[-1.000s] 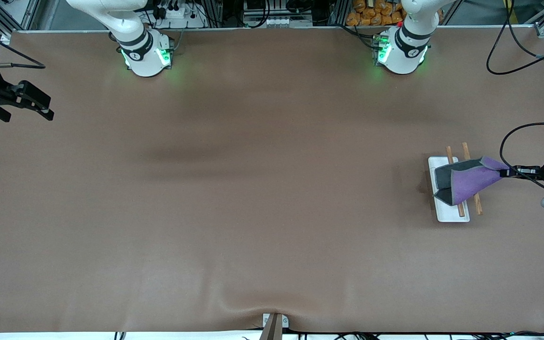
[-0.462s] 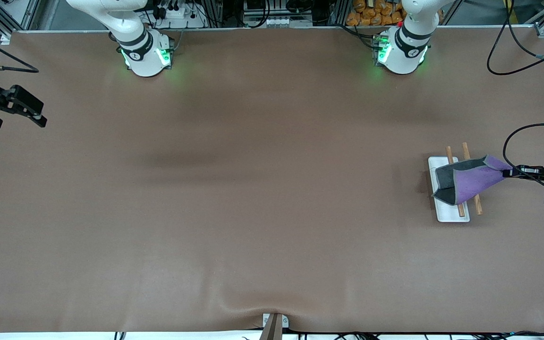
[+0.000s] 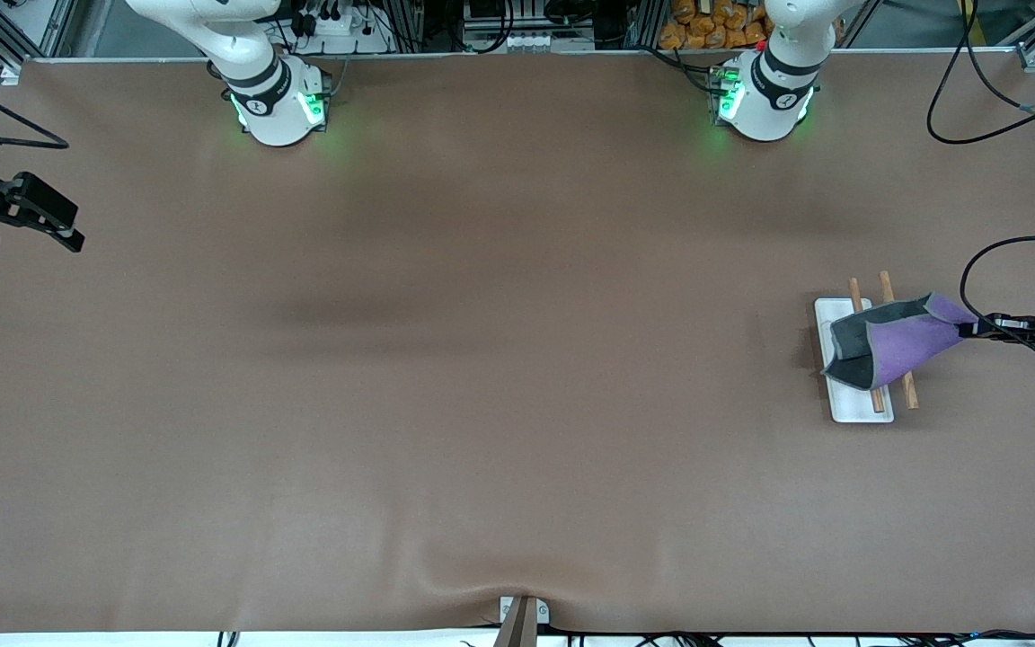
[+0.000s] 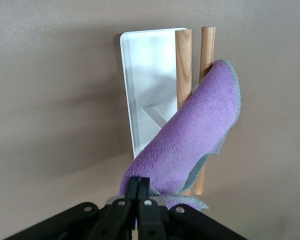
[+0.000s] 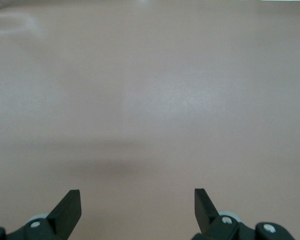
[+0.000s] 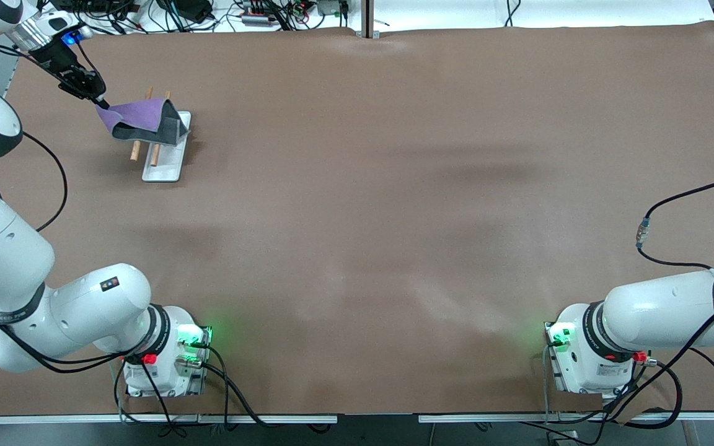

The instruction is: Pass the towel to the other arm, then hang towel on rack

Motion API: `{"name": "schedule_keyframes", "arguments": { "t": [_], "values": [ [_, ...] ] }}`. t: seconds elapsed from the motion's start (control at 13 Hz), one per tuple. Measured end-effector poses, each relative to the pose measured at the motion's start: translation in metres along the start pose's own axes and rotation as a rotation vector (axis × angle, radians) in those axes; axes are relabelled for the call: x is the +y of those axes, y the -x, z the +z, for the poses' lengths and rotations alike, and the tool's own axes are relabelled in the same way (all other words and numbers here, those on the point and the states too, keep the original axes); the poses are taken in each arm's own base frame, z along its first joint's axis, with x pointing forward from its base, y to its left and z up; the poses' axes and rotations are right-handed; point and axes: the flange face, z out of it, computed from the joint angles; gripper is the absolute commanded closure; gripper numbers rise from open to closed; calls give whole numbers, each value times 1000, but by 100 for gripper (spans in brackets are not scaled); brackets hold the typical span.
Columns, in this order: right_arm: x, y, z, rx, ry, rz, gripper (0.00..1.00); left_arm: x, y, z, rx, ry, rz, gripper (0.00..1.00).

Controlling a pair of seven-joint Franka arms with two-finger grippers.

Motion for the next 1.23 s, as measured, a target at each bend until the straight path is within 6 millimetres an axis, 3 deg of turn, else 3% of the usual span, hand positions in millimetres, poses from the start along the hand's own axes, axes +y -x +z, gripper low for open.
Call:
{"name": "schedule_keyframes", "arguments": {
  "t": [0.08, 0.15, 0.23, 0.54, 0.77, 0.92, 1.23],
  "values": [
    [1, 0, 0, 0, 1, 1, 0, -1, 0, 0, 2, 0, 0, 94],
    [2, -1, 2, -3, 2, 3, 0, -3, 1, 0, 4, 0, -2, 43],
    [3, -2, 3, -4, 6, 4, 0, -4, 1, 1, 6, 0, 3, 3],
    [7, -9, 7, -8, 16, 8, 0, -17, 1, 6, 20, 0, 22, 0],
    [7, -10, 5, -2, 16, 9, 0, -8, -3, -4, 37, -10, 34, 0],
    [6, -10, 4, 0, 16, 10, 0, 13, -7, -19, 57, -25, 22, 0],
    [6, -11, 2, 5, 16, 10, 0, 94, -17, -58, 117, -51, -25, 0]
  ]
}}
